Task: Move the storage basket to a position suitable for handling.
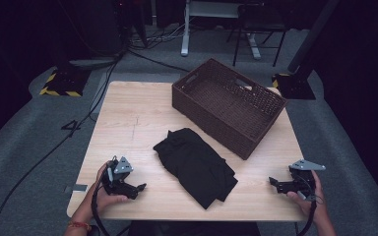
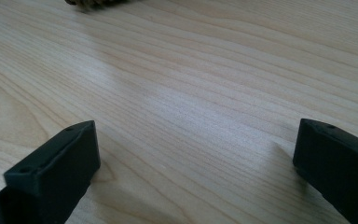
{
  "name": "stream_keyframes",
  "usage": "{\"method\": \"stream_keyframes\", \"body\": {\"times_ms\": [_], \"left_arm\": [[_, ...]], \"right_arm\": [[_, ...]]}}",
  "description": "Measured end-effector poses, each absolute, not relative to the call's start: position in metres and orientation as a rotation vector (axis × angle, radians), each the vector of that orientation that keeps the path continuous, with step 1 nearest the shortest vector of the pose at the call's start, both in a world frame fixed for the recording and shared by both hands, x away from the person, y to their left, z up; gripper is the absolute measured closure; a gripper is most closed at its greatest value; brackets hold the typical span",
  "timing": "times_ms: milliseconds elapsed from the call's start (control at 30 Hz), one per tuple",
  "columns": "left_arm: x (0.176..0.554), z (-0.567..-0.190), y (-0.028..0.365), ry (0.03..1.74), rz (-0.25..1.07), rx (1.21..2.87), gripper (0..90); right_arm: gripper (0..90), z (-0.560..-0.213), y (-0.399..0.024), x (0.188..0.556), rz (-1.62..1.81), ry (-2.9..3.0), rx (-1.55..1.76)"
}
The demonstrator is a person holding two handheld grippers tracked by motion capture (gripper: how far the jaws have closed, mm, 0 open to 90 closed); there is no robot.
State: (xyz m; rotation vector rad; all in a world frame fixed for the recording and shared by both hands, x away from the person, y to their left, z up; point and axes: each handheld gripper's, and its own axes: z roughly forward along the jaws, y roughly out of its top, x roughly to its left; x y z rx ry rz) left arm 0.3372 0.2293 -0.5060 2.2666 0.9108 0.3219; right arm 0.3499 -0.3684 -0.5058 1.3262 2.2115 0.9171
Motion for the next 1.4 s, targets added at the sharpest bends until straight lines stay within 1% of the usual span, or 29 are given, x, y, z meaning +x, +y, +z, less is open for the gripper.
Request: {"method": "stream_keyframes", "body": {"times_ms": [233, 267, 300, 333, 367, 400, 433, 467, 500, 533, 567, 600, 667, 733, 800, 1000, 1067, 1100, 1133, 1167, 1233, 1267, 1300, 1400], "left_arm": [[0.337, -0.506, 0.229, 0.911, 0.321, 2.266, 0.5], [0.337, -0.506, 0.229, 0.911, 0.322, 2.267, 0.5], [0.337, -0.506, 0.229, 0.911, 0.322, 2.267, 0.5], [0.337, -0.506, 0.229, 0.915, 0.322, 2.265, 0.5], [0.337, -0.506, 0.229, 0.915, 0.322, 2.265, 0.5], [0.337, -0.506, 0.229, 0.918, 0.322, 2.263, 0.5], [0.337, -0.506, 0.229, 0.919, 0.323, 2.264, 0.5], [0.337, -0.506, 0.229, 0.922, 0.324, 2.262, 0.5], [0.337, -0.506, 0.229, 0.922, 0.324, 2.262, 0.5], [0.336, -0.506, 0.228, 0.925, 0.325, 2.261, 0.5], [0.336, -0.506, 0.228, 0.927, 0.327, 2.259, 0.5], [0.336, -0.506, 0.226, 0.926, 0.330, 2.263, 0.5], [0.335, -0.506, 0.224, 0.927, 0.329, 2.263, 0.5], [0.335, -0.506, 0.221, 0.916, 0.326, 2.266, 0.5], [0.335, -0.506, 0.217, 0.907, 0.320, 2.271, 0.5], [0.334, -0.506, 0.200, 0.868, 0.310, 2.281, 0.5], [0.335, -0.506, 0.192, 0.844, 0.304, 2.289, 0.5], [0.335, -0.506, 0.192, 0.844, 0.304, 2.289, 0.5], [0.335, -0.506, 0.189, 0.837, 0.300, 2.291, 0.5], [0.335, -0.506, 0.186, 0.829, 0.294, 2.292, 0.5], [0.335, -0.506, 0.182, 0.822, 0.289, 2.297, 0.5], [0.336, -0.506, 0.178, 0.802, 0.286, 2.302, 0.5], [0.336, -0.506, 0.178, 0.802, 0.286, 2.302, 0.5], [0.337, -0.506, 0.172, 0.783, 0.281, 2.307, 0.5]], "right_arm": [[1.1, -0.506, -0.368, 0.350, 0.919, 2.211, 1.324], [3.3, -0.505, -0.369, 0.349, 0.926, 2.217, 1.313], [3.3, -0.505, -0.369, 0.349, 0.926, 2.217, 1.313], [6.9, -0.505, -0.369, 0.347, 0.938, 2.219, 1.297], [6.9, -0.505, -0.369, 0.347, 0.938, 2.219, 1.297], [9.1, -0.505, -0.369, 0.347, 0.943, 2.220, 1.291], [13.5, -0.504, -0.369, 0.346, 0.945, 2.221, 1.289], [19.7, -0.501, -0.368, 0.343, 0.963, 2.236, 1.268], [19.7, -0.501, -0.368, 0.343, 0.963, 2.236, 1.268], [17.3, -0.499, -0.366, 0.341, 0.973, 2.244, 1.260], [18.6, -0.497, -0.364, 0.339, 0.995, 2.258, 1.233], [22.7, -0.490, -0.358, 0.332, 1.062, 2.279, 1.179], [23.3, -0.488, -0.355, 0.330, 1.071, 2.284, 1.163], [27.4, -0.484, -0.346, 0.326, 1.098, 2.312, 1.112], [31.5, -0.481, -0.328, 0.320, 1.126, 2.362, 1.022], [35.6, -0.475, -0.297, 0.313, 1.152, 2.403, 0.899], [35.1, -0.472, -0.278, 0.312, 1.167, 2.430, 0.832], [35.1, -0.472, -0.278, 0.312, 1.167, 2.430, 0.832], [34.0, -0.472, -0.273, 0.313, 1.168, 2.436, 0.820], [29.8, -0.469, -0.261, 0.315, 1.166, 2.445, 0.795], [29.3, -0.469, -0.257, 0.317, 1.174, 2.446, 0.791], [27.2, -0.466, -0.248, 0.320, 1.184, 2.452, 0.775], [27.2, -0.466, -0.248, 0.320, 1.184, 2.452, 0.775], [23.8, -0.462, -0.229, 0.326, 1.194, 2.462, 0.742]]}}
